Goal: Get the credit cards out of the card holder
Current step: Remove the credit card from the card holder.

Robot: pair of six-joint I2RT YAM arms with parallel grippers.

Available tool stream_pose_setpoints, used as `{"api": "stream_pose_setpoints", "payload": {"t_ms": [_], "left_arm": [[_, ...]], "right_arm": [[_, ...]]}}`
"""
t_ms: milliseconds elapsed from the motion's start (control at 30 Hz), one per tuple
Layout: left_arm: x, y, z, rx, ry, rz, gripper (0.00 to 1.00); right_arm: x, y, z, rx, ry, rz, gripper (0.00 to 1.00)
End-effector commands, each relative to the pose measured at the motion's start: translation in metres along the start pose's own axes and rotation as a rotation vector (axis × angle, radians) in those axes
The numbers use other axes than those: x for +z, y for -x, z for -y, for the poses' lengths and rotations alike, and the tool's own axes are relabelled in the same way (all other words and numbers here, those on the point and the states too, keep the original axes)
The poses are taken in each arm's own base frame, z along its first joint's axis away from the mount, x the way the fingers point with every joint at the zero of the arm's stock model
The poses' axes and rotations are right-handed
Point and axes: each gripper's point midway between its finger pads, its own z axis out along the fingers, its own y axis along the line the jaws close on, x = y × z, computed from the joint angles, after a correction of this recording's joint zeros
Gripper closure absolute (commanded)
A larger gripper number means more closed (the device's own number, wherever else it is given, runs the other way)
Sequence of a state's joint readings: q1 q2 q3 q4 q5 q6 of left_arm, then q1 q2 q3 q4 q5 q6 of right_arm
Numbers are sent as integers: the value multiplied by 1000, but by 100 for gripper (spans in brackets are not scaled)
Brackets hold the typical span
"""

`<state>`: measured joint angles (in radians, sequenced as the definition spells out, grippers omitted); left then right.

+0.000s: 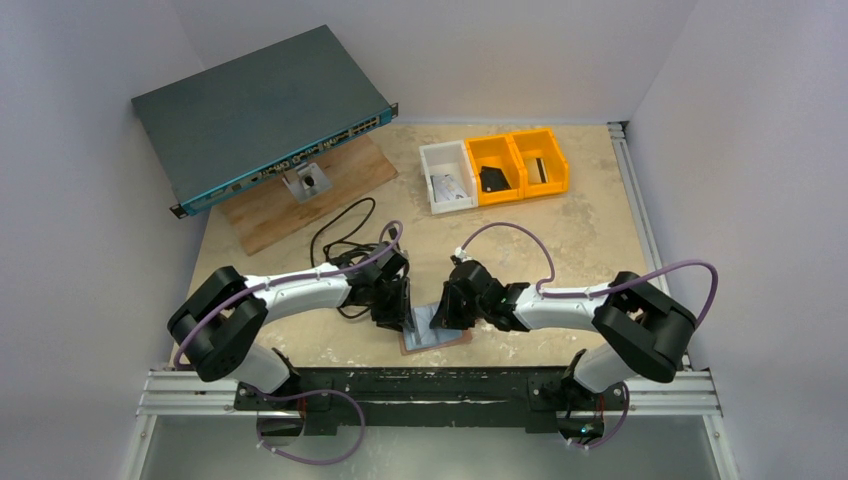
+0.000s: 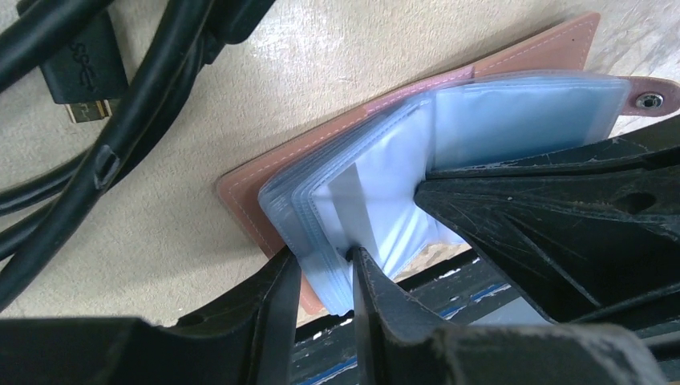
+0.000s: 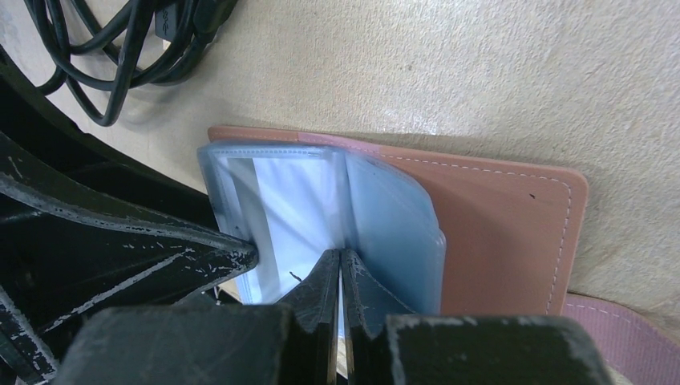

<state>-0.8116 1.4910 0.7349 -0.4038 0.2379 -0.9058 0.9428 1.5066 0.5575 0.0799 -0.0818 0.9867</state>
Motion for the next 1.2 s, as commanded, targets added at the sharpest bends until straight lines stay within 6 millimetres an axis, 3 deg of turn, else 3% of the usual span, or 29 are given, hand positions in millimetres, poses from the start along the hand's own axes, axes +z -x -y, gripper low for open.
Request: {"api": "stream_pose_setpoints", "payload": {"t_ms": [0,200,267,367,500,667,967,1167], "left_arm": [[4,8,34,1,-156,23,75],[-8,13,45,12,-192,49,100],[-16,16,45,24,-179,66,100],[-29,21,46,45,-146,89,100],[-44,22,39,70,-57,86,100],[-51,23,38,91,-18,74,100],[-43,22,61,126,-18,35,100],[-25,19,79,135,-30,-4,100]], "right_arm": [[10,-38,74,-38,-254,-109,100],[9,-34,73,-58,-264,-100,100],[8,-27,70,-74,-273,-78,100],[5,-16,49,-102,-224,-58,99],[-6,2,19,-131,-158,-10,79],[-19,10,0,-133,-104,13,65],[-39,16,5,-70,-97,82,47],[-47,16,15,-42,-108,112,45]]}}
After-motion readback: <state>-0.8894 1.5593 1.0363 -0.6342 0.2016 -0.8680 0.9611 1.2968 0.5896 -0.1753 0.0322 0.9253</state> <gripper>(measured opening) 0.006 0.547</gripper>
